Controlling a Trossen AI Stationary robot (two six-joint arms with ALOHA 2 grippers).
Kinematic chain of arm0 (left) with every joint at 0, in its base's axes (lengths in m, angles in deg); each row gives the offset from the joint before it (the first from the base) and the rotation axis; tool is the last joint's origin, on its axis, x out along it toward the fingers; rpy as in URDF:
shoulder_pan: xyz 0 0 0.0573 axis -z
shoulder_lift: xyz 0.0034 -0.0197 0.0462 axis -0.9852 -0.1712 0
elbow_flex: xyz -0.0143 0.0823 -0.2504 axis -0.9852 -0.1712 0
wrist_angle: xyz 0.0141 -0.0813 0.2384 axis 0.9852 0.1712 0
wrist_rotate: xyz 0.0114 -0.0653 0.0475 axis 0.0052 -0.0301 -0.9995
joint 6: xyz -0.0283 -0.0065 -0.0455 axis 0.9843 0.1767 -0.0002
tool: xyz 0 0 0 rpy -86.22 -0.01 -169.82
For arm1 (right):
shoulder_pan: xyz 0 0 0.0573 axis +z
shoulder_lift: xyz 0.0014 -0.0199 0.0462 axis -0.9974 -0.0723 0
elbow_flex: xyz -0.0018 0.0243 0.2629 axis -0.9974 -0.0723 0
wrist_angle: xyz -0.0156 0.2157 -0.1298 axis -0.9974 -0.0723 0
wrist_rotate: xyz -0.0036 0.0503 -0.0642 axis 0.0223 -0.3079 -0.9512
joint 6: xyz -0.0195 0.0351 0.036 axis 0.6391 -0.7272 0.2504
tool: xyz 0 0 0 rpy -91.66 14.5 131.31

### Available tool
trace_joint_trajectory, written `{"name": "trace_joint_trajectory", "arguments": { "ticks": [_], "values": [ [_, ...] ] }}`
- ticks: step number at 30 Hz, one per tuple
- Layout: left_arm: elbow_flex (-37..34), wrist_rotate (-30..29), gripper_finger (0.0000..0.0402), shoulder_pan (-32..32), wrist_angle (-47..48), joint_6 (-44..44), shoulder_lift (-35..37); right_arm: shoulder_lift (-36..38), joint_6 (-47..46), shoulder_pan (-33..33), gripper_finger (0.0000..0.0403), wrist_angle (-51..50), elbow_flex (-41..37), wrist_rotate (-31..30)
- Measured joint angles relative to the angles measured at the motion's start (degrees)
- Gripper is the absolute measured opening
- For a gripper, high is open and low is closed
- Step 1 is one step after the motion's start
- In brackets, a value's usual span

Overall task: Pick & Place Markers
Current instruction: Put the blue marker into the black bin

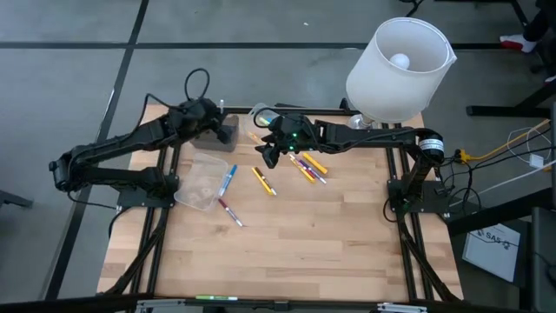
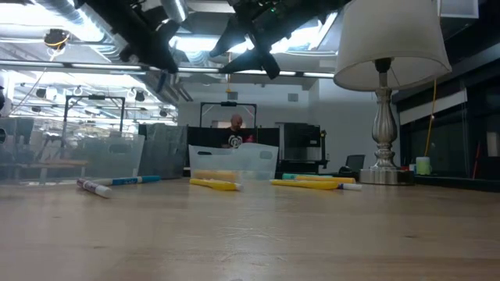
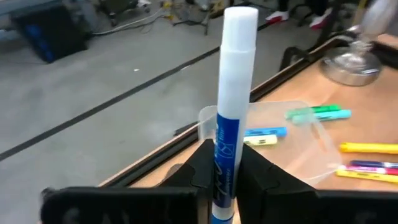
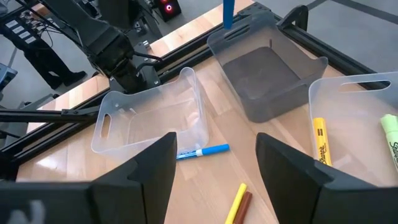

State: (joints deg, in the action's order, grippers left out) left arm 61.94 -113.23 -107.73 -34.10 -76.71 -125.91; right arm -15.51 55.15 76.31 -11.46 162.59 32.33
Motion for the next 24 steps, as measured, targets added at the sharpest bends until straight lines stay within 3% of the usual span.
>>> {"name": "trace_joint_trajectory", "arguments": {
  "ticks": [10, 18, 24],
  "values": [
    [0.0, -4.2, 0.0028, -0.1, 5.3, 1.0, -0.5, 0.0, 0.0, 0.0, 0.0217, 0.0, 0.0, 0.0],
    [0.0, 3.8, 0.0028, -3.9, 10.2, 3.9, -3.9, 0.0, 0.0, 0.0, 0.0217, 0.0, 0.0, 0.0],
    [0.0, 7.6, 0.0028, -6.0, 10.3, 0.2, -6.8, 0.0, -0.4, 0.0, 0.0217, -0.1, 0.0, 0.0]
  ]
}}
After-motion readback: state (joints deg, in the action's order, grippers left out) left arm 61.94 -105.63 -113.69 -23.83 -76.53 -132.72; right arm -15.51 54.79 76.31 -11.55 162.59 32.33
